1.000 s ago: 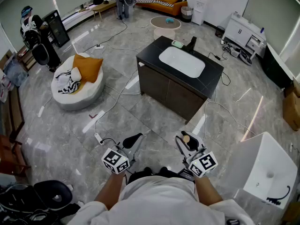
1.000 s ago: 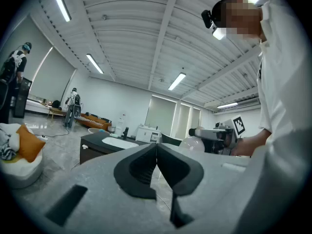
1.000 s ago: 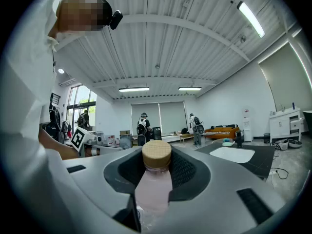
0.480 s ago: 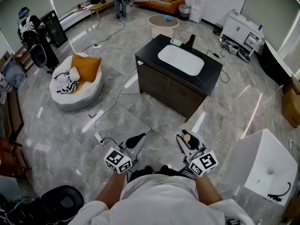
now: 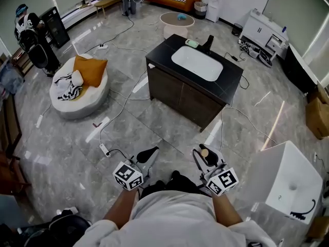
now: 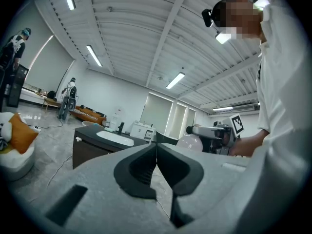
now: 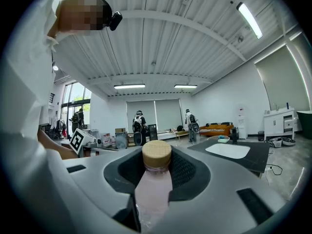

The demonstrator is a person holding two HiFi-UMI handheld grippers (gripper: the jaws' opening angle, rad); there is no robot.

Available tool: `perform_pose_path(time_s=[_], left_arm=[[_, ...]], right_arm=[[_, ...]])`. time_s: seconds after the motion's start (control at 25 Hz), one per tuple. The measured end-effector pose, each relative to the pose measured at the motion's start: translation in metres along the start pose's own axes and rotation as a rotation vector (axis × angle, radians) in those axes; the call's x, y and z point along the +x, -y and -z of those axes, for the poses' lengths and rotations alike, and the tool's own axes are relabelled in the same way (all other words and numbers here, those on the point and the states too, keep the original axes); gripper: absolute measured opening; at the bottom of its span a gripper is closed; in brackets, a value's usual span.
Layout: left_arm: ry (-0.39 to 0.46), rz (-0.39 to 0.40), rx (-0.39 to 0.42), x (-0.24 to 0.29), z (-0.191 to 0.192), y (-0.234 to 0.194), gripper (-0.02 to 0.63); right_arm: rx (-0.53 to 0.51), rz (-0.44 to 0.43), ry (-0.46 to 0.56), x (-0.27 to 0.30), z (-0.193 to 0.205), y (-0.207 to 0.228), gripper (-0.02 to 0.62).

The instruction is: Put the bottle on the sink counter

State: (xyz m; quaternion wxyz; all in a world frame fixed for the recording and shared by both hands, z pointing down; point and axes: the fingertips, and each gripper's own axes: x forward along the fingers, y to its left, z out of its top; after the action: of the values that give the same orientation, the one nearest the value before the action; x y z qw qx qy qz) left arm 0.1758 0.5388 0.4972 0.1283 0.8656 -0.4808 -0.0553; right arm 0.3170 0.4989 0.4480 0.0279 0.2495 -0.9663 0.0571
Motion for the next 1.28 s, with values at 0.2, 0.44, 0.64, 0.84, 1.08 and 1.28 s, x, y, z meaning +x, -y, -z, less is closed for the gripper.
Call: perform_pose_path(time_s=[0.2, 0.44, 0.64, 0.84, 1.08, 1.28], left_arm=[[-0.005, -0.012, -0.013, 0.016, -0.001, -0.018, 0.015], [-0.045, -0.051, -0.016, 0.046, -0.001, -0.066, 0.015], [-0.062, -0.060, 0.018, 0.102, -0.026, -0.113, 0.015], [-0.066, -0.082, 0.024, 0.159, -0.050, -0.153, 0.015], [-0.054, -0.124, 0.029, 0.210, -0.072, -0.190, 0.015], [-0.067, -0.170, 0.009, 0.236, -0.071, -0.227, 0.016]], right_arm=[[0.064, 0.012, 0.007, 0.008, 0.003, 0.025, 0.126], [0.041, -0.032, 0.014, 0.063, 0.006, 0.062, 0.125], [-0.054, -0.104, 0.007, 0.125, -0.008, 0.108, 0.124], [-0.054, -0.150, -0.024, 0.177, -0.016, 0.163, 0.124], [-0.054, -0.202, -0.064, 0.229, -0.015, 0.222, 0.124], [-0.038, -0.215, -0.069, 0.271, -0.010, 0.259, 0.124]])
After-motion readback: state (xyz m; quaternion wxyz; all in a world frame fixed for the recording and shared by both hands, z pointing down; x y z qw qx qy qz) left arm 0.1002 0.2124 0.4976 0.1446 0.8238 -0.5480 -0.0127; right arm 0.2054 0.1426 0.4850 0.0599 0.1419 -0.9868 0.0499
